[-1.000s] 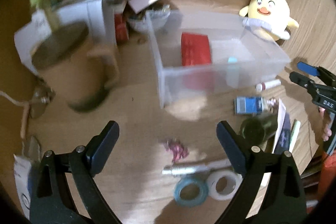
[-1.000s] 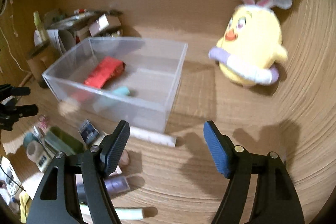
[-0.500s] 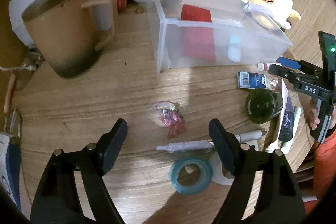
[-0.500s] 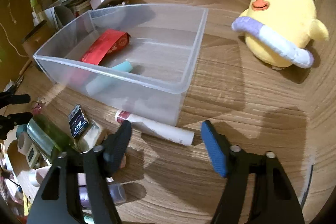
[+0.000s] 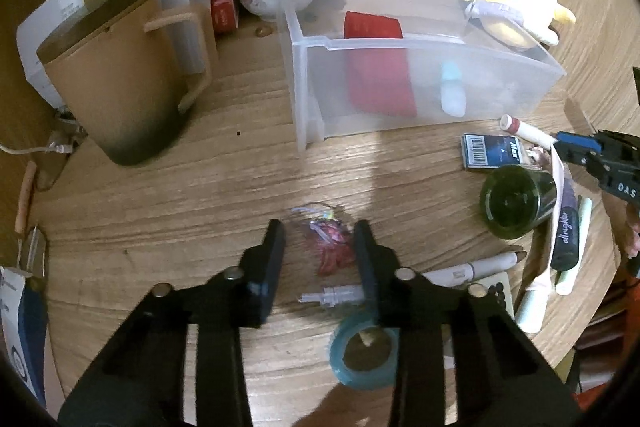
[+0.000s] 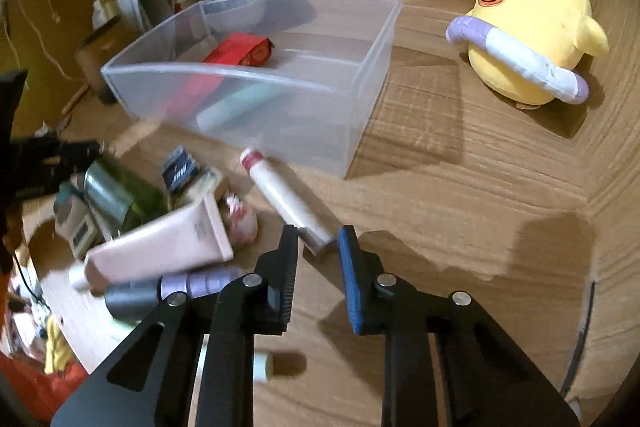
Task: Organize objects
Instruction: 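Move left tool to the pink charm while right tool approaches the white red-capped tube, then close left tool on the pink charm while right tool grasps the white tube, then carry the charm and tube over the clear bin and open both tools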
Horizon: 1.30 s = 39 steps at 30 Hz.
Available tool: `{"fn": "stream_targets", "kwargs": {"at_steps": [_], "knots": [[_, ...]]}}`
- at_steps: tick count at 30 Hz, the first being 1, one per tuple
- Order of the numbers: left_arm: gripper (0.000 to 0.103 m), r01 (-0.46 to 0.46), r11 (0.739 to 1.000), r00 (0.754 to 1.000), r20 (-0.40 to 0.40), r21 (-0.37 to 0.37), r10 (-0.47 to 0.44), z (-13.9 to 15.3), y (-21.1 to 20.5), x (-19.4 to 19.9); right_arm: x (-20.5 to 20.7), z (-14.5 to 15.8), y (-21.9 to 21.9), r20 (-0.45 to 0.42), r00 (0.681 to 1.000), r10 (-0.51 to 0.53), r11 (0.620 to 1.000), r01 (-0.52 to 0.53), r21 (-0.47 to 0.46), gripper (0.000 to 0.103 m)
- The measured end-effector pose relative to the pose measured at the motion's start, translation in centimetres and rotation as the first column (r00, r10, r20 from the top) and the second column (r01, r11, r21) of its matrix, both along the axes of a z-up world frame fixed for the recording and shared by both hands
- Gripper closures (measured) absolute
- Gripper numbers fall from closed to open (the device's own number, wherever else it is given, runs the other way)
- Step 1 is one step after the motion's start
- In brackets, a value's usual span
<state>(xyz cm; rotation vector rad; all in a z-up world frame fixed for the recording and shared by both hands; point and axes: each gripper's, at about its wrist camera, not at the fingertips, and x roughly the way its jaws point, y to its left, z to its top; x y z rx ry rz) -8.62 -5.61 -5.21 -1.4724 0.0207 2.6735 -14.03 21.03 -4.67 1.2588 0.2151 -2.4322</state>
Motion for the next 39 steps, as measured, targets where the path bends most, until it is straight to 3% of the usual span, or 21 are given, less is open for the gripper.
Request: {"fn": "stream_targets", "kwargs": {"at_steps": [3, 7, 11, 15, 25, 33, 39], "knots": [[0.077, 0.014, 1.0, 1.0, -0.012, -0.008, -0.014, 0.0, 0.2, 0.0, 0.2, 0.6, -0.2, -0.016, 1.0, 0.001, 1.0, -0.001, 0.009, 0.082], [0.081, 0.051, 0.999, 0.998, -0.025, 0.003, -0.051, -0.1, 0.6, -0.3, -0.7, 1.1, -1.0, -0.036, 0.999, 0.006, 1.0, -0.006, 0.006, 0.06], [0.081, 0.082, 0.997, 0.996, -0.033, -0.005, -0.082, -0.1, 0.9, -0.8, -2.1, 0.4, -2.6, -0.029, 0.999, 0.036, 0.998, -0.035, 0.043, 0.06], [0.081, 0.069, 0.997, 0.997, -0.029, 0.029, -0.068, 0.6, 0.3, -0.9, -2.7, -0.4, -3.6, -0.014, 0.998, 0.067, 0.995, -0.065, 0.078, 0.069], [0.078, 0.068, 0.998, 0.998, -0.01, -0.003, -0.068, 0.1, 0.7, -0.6, -1.2, -0.5, -4.3, -0.043, 0.994, 0.105, 0.992, -0.101, 0.081, 0.089], [0.082, 0.053, 0.999, 0.998, -0.042, -0.005, -0.053, 0.4, 0.6, -0.4, 0.6, 1.3, -2.3, -0.106, 0.994, 0.037, 0.998, -0.031, 0.05, 0.089], [0.082, 0.023, 1.0, 0.995, -0.099, 0.012, -0.022, 2.3, 0.0, 0.4, 2.1, 3.2, -1.2, -0.15, 0.989, -0.005, 1.0, 0.005, 0.0, 0.089]]}}
